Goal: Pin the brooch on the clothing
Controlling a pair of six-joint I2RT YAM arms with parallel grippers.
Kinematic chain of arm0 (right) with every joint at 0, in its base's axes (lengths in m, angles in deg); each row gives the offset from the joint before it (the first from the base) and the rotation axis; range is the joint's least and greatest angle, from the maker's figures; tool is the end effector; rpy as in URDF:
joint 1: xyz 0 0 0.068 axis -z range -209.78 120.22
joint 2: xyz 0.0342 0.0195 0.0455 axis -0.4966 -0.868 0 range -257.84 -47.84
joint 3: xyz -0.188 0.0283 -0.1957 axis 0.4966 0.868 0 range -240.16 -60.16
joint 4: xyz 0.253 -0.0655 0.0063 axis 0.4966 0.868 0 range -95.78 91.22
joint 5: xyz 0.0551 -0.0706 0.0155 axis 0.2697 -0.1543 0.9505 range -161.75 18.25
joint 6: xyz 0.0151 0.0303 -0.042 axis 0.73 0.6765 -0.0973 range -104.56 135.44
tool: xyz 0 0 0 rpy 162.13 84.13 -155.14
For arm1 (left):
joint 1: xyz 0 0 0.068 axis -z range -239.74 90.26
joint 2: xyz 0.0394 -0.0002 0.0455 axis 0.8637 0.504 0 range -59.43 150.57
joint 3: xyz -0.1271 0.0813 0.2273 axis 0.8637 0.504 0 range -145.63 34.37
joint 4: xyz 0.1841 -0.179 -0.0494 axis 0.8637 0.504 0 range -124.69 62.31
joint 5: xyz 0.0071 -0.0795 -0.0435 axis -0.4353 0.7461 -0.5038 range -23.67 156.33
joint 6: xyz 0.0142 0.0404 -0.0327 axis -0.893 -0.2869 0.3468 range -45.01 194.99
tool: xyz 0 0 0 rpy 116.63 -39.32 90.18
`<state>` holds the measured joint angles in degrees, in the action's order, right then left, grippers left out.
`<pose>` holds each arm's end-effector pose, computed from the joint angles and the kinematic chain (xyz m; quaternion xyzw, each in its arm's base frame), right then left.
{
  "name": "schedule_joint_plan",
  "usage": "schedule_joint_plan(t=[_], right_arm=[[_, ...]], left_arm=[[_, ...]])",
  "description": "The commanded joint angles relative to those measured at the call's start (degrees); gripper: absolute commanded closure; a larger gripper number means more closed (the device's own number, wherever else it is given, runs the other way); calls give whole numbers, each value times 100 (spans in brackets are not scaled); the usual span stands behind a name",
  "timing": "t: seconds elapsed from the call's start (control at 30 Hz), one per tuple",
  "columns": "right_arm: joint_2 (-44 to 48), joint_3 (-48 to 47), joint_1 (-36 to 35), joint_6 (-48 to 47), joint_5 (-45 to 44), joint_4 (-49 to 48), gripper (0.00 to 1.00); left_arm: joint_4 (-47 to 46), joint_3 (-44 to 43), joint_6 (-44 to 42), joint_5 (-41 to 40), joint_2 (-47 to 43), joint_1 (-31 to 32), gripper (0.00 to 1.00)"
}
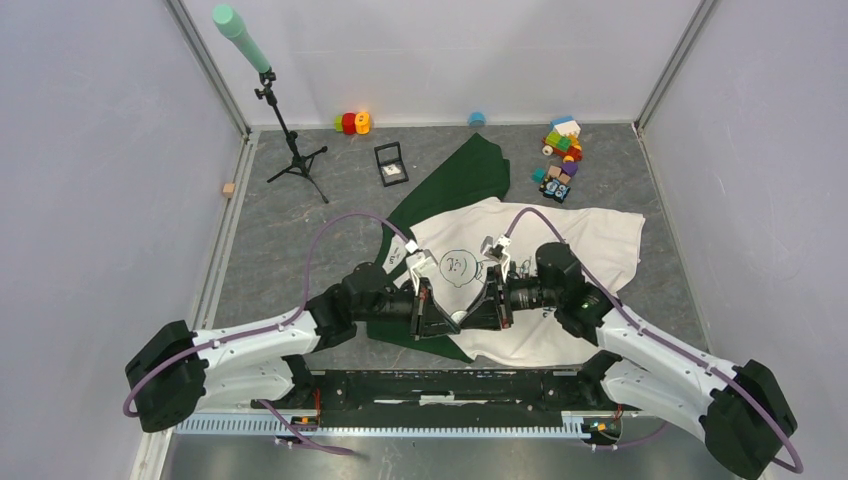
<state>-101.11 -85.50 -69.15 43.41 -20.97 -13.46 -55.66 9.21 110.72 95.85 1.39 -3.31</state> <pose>0.1350 0.1464 0.2299 -0.3176 0.7132 0.5791 0.2348 0.1109 -0.1988 0.2234 0.2906 0.7252 -0.5654 0.2645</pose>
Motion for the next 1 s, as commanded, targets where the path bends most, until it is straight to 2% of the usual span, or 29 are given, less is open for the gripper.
schedule_joint_plan(t=[0.0,0.1,0.2,0.3,0.37,0.47,0.6,0.7,0.97], right_arm=[[238,-47,-87,-335,-243,-169,73],[438,-189,-88,-572,-239,120,50],[726,-461,-88,-815,-434,485,29],[1021,-736,-88,-1038,-784,829,14],[1224,-909,-90,-1173,-1166,1141,8],[1489,-1109,-77,-1370,-2017,1555,2],[1630,-1202,-87,-1520,-3157,2007,2],[1632,-1113,-84,-1432,-3766,2112,2],[1082,-595,-88,-949,-4289,2019,2]], left_arm=[[-243,-543,114,-27,26,5,98],[334,-694,233,-276,80,-185,98],[851,-850,327,-150,180,-500,98],[1698,-1205,53,-114,280,-689,98],[2348,-1502,-232,-117,371,-769,98],[3171,-1942,-585,-20,579,-892,98],[3911,-2527,-992,11,784,-1080,98],[4333,-2823,-1191,-257,923,-1265,98],[4779,-3027,-1482,-1040,1246,-1686,98]])
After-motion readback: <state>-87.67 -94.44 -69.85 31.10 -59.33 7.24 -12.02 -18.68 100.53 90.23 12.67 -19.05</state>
